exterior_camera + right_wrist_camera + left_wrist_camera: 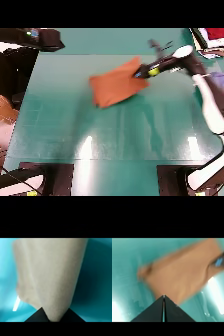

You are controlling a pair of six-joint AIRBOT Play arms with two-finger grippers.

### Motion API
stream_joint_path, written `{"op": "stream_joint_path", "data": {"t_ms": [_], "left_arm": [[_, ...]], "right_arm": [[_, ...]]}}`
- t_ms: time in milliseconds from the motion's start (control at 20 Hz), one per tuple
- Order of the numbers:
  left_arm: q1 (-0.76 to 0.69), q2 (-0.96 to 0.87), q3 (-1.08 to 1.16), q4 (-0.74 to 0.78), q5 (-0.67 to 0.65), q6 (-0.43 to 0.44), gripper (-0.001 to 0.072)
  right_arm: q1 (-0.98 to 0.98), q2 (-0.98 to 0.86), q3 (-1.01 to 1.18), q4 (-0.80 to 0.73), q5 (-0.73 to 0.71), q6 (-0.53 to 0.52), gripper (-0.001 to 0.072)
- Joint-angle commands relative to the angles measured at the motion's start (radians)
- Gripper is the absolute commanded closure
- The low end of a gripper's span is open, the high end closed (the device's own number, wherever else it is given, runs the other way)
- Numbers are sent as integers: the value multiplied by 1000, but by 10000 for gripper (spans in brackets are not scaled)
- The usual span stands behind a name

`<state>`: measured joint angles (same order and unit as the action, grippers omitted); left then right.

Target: Fold the shirts.

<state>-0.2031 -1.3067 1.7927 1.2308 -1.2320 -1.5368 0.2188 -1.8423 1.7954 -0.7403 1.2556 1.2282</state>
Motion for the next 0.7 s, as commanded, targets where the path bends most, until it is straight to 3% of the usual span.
{"op": "stream_joint_path", "data": {"t_ms": [0, 300, 650], "left_arm": [[-110, 0, -32, -2, 92, -2, 685], [-242, -2, -71, -2, 155, -4, 685], [-264, -2, -77, -5, 167, -9, 685]], "right_arm": [[-263, 95, 19, -57, -33, 6, 693], [-682, 130, 19, -37, -168, 6, 694], [-845, 130, 27, -28, -304, 5, 693]]}}
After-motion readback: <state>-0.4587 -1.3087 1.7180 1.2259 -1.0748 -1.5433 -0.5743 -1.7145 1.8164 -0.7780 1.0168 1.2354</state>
